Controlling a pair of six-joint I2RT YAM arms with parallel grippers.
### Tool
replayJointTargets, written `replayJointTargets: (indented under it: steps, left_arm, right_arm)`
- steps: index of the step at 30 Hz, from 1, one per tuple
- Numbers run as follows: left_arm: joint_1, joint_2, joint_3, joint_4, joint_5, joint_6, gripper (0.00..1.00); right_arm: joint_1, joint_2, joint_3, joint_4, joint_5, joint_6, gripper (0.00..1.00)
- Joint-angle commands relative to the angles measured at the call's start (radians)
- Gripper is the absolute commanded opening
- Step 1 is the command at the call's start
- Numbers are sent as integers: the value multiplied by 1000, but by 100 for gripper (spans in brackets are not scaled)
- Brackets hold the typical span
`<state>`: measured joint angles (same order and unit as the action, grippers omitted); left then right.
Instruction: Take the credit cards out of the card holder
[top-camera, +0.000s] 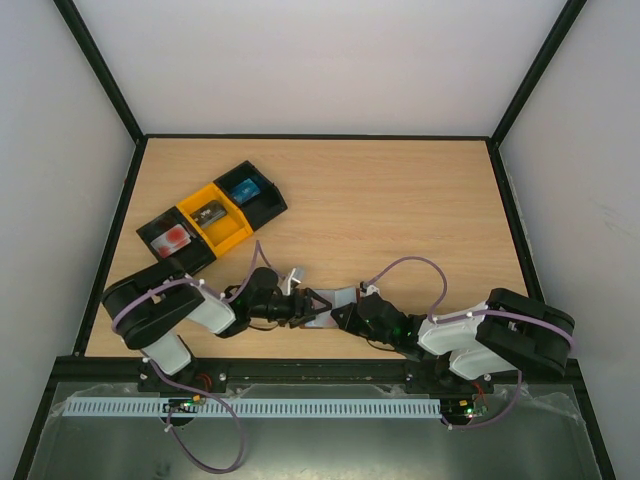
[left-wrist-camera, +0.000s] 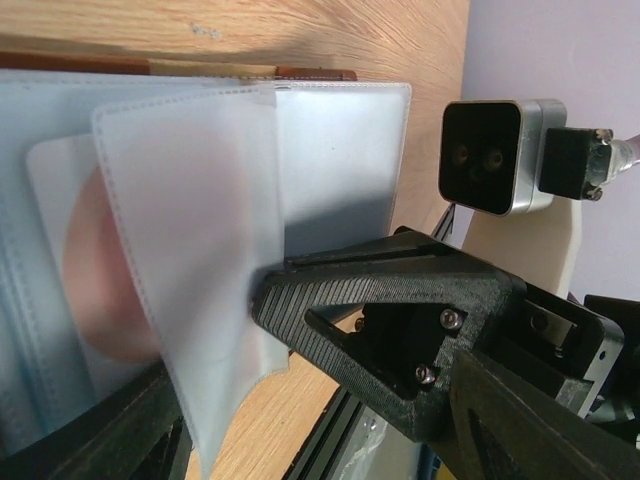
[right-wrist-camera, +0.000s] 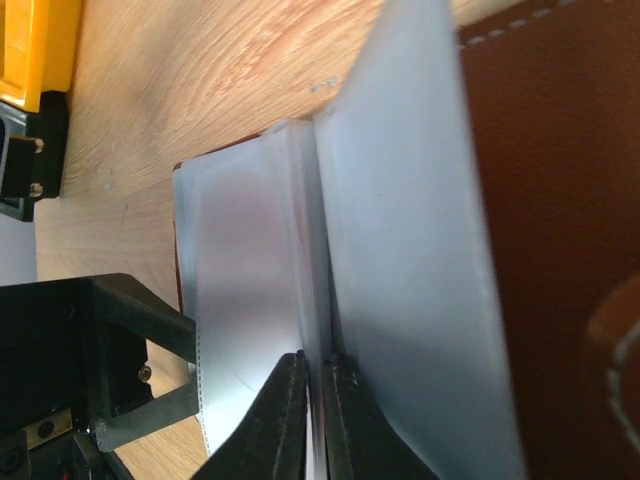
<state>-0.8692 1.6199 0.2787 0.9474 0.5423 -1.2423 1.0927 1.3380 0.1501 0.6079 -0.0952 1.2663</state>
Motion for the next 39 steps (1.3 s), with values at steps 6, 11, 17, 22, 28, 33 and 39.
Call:
replayJointTargets:
  steps: [6,11,17,22,28,33,39]
  left_arm:
    - [-23,49,31,76,12,-46,72]
    - [-27,30,46,78,-6,-51,72]
    - [-35,51,95,83,-7,-51,72]
    - [-55,105,144,139,-2,-83,72]
    - [-79,164,215,159,7,-86,72]
    - [-80,158,213,134,-3,-69,71]
    - [-73,56,207,-39,-53,22,70]
  right_arm:
    - [6,-35,9,-63,49,-15,16]
    - [6,-140,9,-175,116,-22,25]
    - [6,-303,-22,-284,198,-9,37]
    - [6,-500,-49,-400,275,7,38]
    - [6,-804,-61,-595,369,16,40]
    - [6,-964,-66,-686,396,18,42]
    - [6,-972,-56,-680,365,-2,41]
